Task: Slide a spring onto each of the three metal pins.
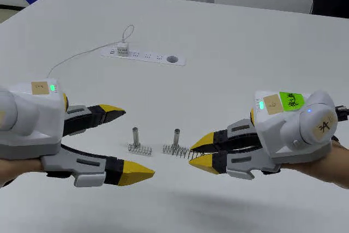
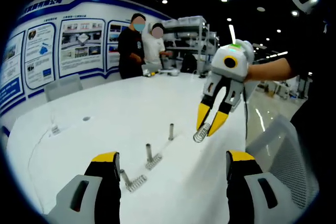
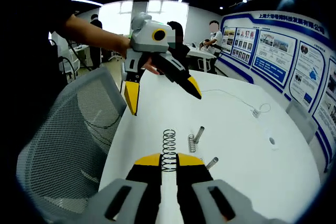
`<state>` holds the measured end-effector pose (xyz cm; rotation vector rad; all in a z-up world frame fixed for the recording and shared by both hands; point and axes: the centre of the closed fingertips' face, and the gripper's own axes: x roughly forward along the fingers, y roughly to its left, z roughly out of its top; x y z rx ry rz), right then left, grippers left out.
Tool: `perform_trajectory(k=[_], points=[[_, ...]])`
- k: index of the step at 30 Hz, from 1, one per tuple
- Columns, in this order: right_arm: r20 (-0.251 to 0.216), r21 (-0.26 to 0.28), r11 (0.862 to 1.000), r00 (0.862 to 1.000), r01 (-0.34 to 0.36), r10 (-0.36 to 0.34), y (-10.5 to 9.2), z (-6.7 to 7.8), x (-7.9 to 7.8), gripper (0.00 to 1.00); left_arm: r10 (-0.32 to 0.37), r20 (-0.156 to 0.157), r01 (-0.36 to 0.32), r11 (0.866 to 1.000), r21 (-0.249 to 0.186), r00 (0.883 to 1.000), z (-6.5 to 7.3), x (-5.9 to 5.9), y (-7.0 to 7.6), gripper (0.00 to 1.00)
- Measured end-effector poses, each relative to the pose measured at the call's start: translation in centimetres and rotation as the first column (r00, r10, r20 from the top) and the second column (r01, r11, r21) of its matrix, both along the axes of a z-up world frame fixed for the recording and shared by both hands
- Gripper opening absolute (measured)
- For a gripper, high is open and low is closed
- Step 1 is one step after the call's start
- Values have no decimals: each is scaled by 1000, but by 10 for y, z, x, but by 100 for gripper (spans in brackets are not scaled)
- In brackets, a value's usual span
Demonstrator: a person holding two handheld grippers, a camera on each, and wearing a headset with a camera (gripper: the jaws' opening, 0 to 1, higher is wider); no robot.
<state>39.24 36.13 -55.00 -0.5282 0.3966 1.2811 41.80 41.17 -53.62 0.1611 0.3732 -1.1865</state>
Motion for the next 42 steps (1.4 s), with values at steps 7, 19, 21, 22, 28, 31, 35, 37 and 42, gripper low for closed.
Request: perform_trajectory(k=[7,19,21,22,28,31,35,37,42], points=[[11,10,999,999,-37,37,13,6,-7,10,-40,11,40,999,15,999,-2,-8,-10,78],[28,-7,997,996,-83,83,26,9,-8,10,-120,11,119,992,50,993,-11,-24,-17,58],[30,-12,995,995,-94,94,28,9,-9,10,-133,7,132,990,50,991,-11,-26,-17,54],[35,-21,995,994,-102,102,28,9,-10,10,-140,5,139,989,48,990,-12,-27,-17,51],[38,-38,990,990,-133,134,31,5,-16,10,-179,11,179,984,14,984,-8,-36,-21,39],[37,-48,989,989,-142,144,32,2,-18,10,-194,10,194,981,20,981,-9,-40,-21,35],[37,-48,988,988,-150,152,33,2,-21,10,-218,3,218,976,8,976,-7,-45,-21,26],[35,-47,987,987,-155,157,34,2,-23,10,-233,3,233,972,6,972,-6,-48,-22,22],[35,-53,984,985,-168,170,36,0,-27,10,-248,4,248,969,5,969,-6,-51,-24,18]])
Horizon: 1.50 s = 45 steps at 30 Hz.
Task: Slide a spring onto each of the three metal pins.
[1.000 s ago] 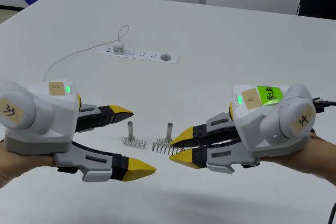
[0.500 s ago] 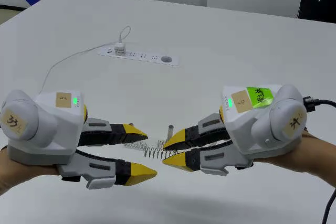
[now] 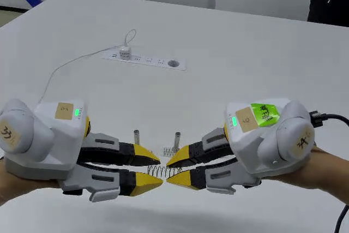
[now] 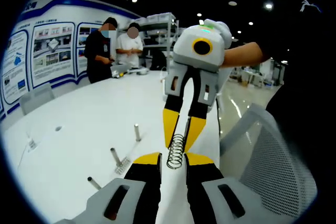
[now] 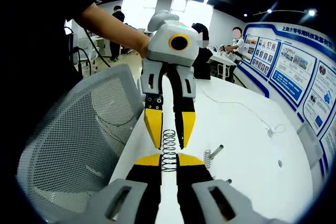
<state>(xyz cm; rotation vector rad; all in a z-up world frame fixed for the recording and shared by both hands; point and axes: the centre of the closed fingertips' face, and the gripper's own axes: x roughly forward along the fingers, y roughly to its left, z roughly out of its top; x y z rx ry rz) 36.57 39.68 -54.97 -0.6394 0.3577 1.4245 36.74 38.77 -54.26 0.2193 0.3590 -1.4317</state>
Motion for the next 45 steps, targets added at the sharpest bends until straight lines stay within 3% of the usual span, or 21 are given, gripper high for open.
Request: perform_trajectory(k=[3,9,15,17,29,36,38,42,45], points=[[2,1,1000,1000,-2,2,1,0,-1,10,-19,-5,19,1000,-2,1000,0,-4,-2,14],[10,-2,1000,1000,-4,4,-1,1,-1,10,-23,18,23,1000,3,1000,0,-4,-3,13],[20,-4,1000,1000,-10,10,-3,2,0,10,-52,89,52,999,8,995,1,-4,-6,11],[23,-4,1000,1000,-9,9,-4,2,0,10,-57,129,56,998,9,990,2,-3,-7,10],[31,5,1000,1000,-6,6,-6,7,5,10,-40,179,42,999,-12,983,7,0,-8,9],[58,-3,1000,998,-19,19,-4,9,5,11,-35,183,41,999,-29,983,11,1,-7,9],[51,3,1000,998,-22,22,-4,10,4,11,-37,165,44,998,-40,986,12,1,-7,9],[54,13,1000,998,-26,25,-4,11,4,12,-47,167,55,998,-45,985,13,0,-7,9],[67,19,999,997,-26,24,-4,13,5,12,-42,158,54,996,-74,987,19,0,-8,9]])
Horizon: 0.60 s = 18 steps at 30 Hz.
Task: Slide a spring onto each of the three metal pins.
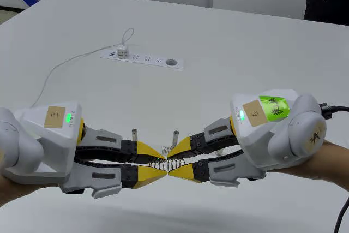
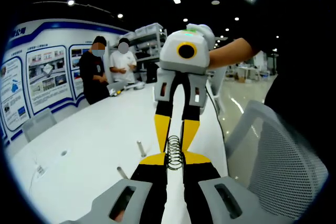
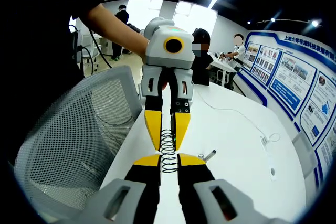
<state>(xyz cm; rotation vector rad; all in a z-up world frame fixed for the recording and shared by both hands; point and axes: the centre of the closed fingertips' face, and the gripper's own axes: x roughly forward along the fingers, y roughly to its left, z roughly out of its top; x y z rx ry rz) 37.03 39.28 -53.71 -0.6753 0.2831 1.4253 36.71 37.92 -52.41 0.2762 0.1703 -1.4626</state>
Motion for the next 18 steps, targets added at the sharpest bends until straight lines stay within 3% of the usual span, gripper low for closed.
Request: perform_trajectory(k=[3,18], points=[[-2,-7,1000,1000,10,-10,-2,-1,2,13,0,0,0,1000,-13,1000,4,0,-1,9],[-68,11,999,997,32,-32,-10,-2,-2,11,-20,-8,20,1000,7,1000,-1,-3,-2,9]])
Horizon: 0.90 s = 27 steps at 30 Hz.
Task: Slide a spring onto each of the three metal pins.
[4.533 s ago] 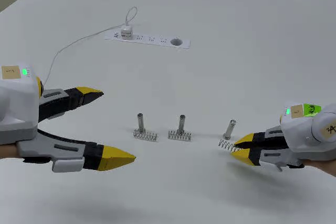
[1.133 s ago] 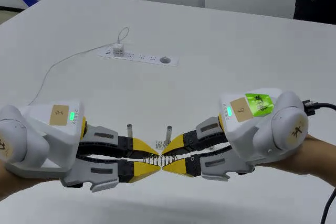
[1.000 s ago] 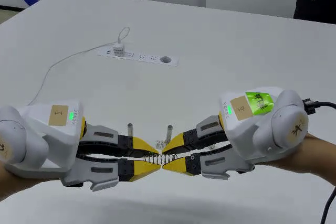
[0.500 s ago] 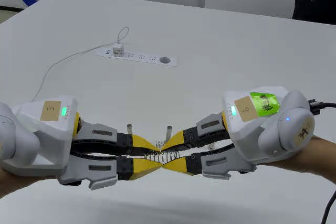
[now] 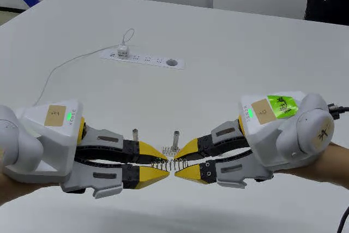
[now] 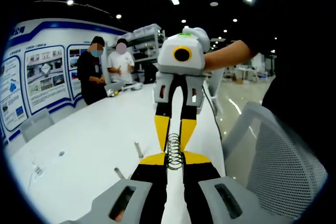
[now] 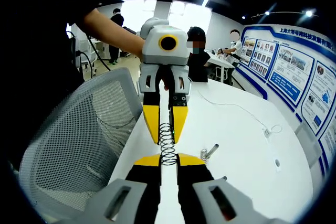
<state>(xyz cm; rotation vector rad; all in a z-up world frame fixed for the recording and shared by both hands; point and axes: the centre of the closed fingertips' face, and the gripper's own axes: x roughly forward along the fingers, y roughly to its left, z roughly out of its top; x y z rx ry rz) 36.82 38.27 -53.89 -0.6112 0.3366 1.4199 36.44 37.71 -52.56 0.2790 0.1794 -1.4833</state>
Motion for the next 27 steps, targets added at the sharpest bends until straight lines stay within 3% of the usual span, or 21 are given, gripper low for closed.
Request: perform_trajectory(k=[7,12,20,27], points=[[-37,51,999,999,13,-11,1,9,0,11,14,-7,-14,999,-29,1000,5,0,2,9],[-58,60,998,998,8,-5,4,9,-3,11,1,16,-1,1000,4,1000,0,-2,3,9],[-84,95,995,996,21,-13,5,15,-5,11,5,0,-5,1000,-2,1000,1,-2,3,9],[-89,116,993,996,32,-22,6,18,-6,11,2,4,-2,1000,3,1000,3,-3,4,9]])
